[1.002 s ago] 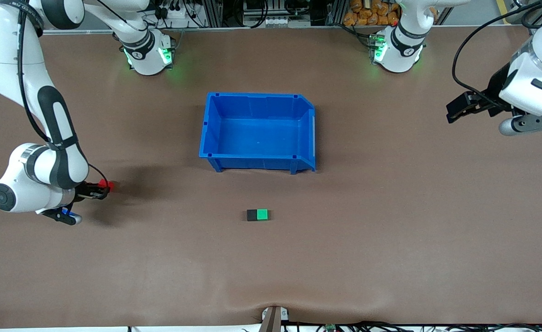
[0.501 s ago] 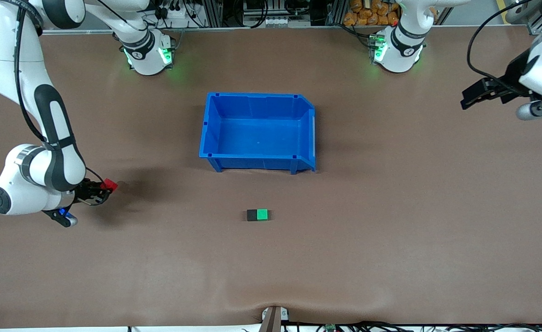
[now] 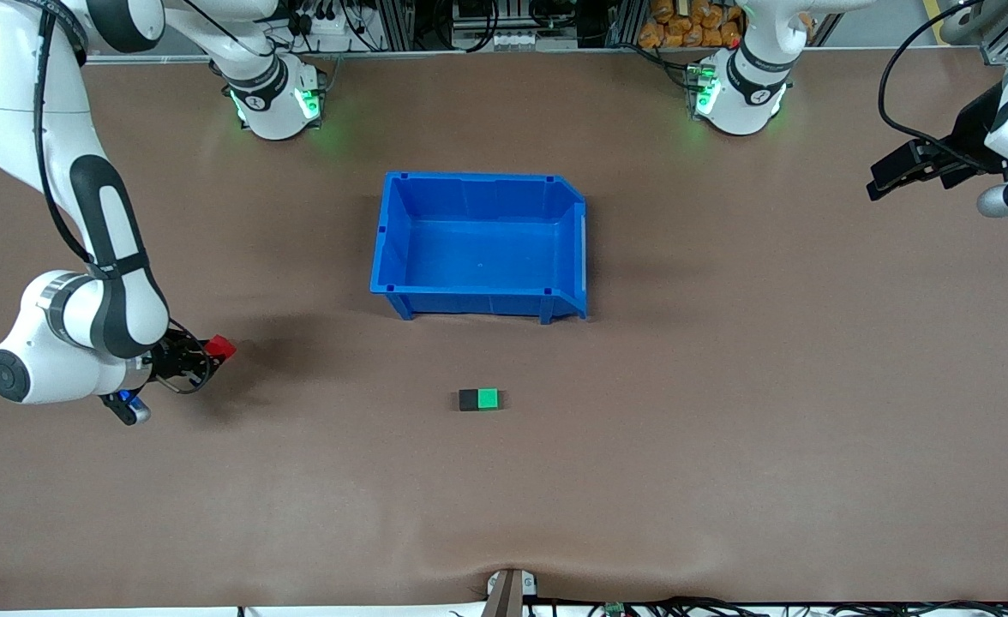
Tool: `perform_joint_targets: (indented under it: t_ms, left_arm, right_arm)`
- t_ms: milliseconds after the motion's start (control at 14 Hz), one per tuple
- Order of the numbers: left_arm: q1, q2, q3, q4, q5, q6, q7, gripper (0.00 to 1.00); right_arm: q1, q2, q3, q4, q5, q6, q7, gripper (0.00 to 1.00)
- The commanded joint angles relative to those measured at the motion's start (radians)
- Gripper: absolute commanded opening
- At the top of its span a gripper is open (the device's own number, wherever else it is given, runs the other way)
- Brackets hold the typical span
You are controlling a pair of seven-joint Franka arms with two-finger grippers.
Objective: Attach green and red cubes to black cube
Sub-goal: 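Lift the red cube with the right gripper while the left gripper retracts, then carry the red cube toward the black cube with the right gripper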
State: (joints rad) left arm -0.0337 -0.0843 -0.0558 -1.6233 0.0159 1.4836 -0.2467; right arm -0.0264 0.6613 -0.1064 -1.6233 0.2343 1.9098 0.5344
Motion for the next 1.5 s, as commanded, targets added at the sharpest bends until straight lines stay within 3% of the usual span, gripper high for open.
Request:
perform_joint_targets:
  t_ms: [0, 1431]
  left_arm:
    - [0.008, -0.023, -0.001, -0.012, -0.007, -0.005, 0.01, 1.0]
    - [0.002, -0.009, -0.01, 0.0, -0.005, -0.005, 0.01, 1.0]
  right_arm:
    - [0.008, -0.014, -0.001, 0.016, 0.026, -0.017, 0.091, 0.0]
    - [0.149, -0.005, 0.004, 0.068, 0.197, 0.014, 0.487, 0.0]
